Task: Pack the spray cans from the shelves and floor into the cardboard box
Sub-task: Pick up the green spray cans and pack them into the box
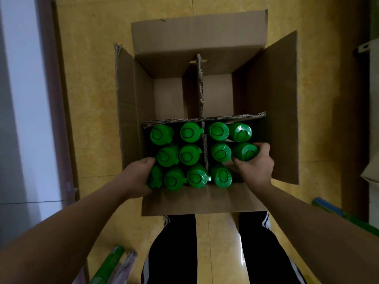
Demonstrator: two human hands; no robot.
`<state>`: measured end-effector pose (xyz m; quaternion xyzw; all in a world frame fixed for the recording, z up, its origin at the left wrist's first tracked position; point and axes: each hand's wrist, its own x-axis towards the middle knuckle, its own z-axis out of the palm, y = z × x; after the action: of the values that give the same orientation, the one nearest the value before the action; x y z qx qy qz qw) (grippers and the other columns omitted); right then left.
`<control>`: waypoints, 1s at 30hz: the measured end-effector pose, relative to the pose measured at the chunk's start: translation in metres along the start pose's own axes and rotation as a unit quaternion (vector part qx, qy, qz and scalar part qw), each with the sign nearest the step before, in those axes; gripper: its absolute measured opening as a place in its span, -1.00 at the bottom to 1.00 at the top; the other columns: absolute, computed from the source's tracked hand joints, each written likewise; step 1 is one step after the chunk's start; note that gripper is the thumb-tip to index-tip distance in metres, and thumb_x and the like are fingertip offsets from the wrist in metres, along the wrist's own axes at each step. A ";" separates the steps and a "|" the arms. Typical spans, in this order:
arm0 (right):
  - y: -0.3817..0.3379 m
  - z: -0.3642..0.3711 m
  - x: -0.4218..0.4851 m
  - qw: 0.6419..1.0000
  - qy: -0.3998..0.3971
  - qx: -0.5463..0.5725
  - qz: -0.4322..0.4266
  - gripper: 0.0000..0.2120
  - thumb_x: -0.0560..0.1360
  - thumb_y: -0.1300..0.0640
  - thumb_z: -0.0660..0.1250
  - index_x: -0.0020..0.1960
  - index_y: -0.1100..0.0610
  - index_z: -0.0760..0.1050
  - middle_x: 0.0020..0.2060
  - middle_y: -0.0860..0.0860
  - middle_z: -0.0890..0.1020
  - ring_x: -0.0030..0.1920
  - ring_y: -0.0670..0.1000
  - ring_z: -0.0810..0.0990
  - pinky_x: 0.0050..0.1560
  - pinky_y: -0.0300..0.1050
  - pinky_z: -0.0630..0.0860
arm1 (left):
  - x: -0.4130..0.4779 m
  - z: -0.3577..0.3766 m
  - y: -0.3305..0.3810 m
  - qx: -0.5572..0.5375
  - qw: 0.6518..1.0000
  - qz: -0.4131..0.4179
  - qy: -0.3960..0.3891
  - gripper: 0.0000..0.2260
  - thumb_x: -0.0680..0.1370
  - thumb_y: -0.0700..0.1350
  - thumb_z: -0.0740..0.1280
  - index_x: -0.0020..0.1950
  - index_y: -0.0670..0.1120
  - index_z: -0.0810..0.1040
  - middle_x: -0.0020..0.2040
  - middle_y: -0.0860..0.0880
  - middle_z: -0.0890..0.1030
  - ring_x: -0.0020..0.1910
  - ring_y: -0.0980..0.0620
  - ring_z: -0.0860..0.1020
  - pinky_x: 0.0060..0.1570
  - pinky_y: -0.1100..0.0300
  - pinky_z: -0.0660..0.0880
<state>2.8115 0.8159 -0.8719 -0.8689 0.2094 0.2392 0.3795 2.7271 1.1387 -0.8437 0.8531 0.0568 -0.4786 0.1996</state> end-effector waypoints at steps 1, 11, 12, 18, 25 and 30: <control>0.001 -0.001 -0.001 1.000 0.002 -0.001 0.000 -0.35 0.34 0.19 0.62 0.30 0.17 0.34 0.02 0.00 0.50 0.03 -0.01 0.52 -0.02 -0.16 0.49 | 0.000 0.000 -0.001 0.001 1.000 0.003 0.002 -0.22 0.37 -0.11 0.55 0.51 -0.04 0.25 0.38 -0.03 0.41 0.33 -0.01 0.43 0.27 0.18 0.43; 0.005 -0.007 -0.004 1.000 -0.013 0.002 0.001 -0.33 0.33 0.10 0.64 0.28 0.13 0.33 0.04 -0.01 0.52 0.02 -0.01 0.55 -0.08 -0.20 0.53 | -0.030 -0.019 0.001 0.007 0.999 0.035 0.010 -0.22 0.40 -0.05 0.55 0.53 -0.04 0.24 0.42 -0.01 0.40 0.35 0.03 0.41 0.19 0.33 0.34; 0.004 -0.008 -0.006 1.000 -0.014 0.005 0.006 -0.33 0.33 0.10 0.64 0.27 0.12 0.33 0.03 -0.02 0.52 0.01 -0.02 0.55 -0.11 -0.25 0.51 | -0.034 -0.024 0.003 0.008 0.999 0.035 0.007 -0.23 0.39 -0.04 0.55 0.51 -0.04 0.27 0.40 0.00 0.42 0.32 0.03 0.43 0.17 0.33 0.35; -0.008 -0.016 -0.018 0.999 -0.029 0.014 0.019 -0.31 0.33 0.09 0.63 0.30 0.12 0.32 -0.03 -0.10 0.48 -0.06 -0.10 0.53 -0.19 -0.35 0.46 | -0.048 -0.045 0.017 0.021 0.999 0.045 -0.013 -0.38 0.37 -0.02 0.55 0.36 -0.05 0.38 0.23 0.01 0.49 0.17 0.03 0.49 0.13 0.19 0.50; -0.011 -0.015 -0.018 0.999 -0.045 -0.013 0.010 -0.27 0.33 0.08 0.63 0.35 0.13 0.31 0.07 -0.01 0.48 0.07 0.00 0.52 0.08 -0.02 0.59 | -0.042 -0.043 0.020 0.050 0.995 0.065 -0.060 -0.44 0.44 0.01 0.49 0.37 -0.06 0.38 0.22 -0.04 0.49 0.17 0.00 0.48 0.17 0.12 0.51; -0.012 -0.009 -0.012 0.999 -0.041 -0.012 -0.004 -0.28 0.32 0.11 0.65 0.33 0.16 0.32 0.06 -0.02 0.48 0.04 -0.02 0.51 -0.01 -0.14 0.53 | -0.020 -0.021 0.012 0.045 0.995 0.070 -0.058 -0.51 0.44 -0.05 0.48 0.30 -0.04 0.38 0.14 -0.01 0.47 0.13 -0.01 0.49 0.09 0.16 0.49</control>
<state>2.8104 0.8188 -0.8530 -0.8638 0.1874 0.2753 0.3781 2.7365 1.1385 -0.8136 0.8342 -0.0365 -0.5139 0.1965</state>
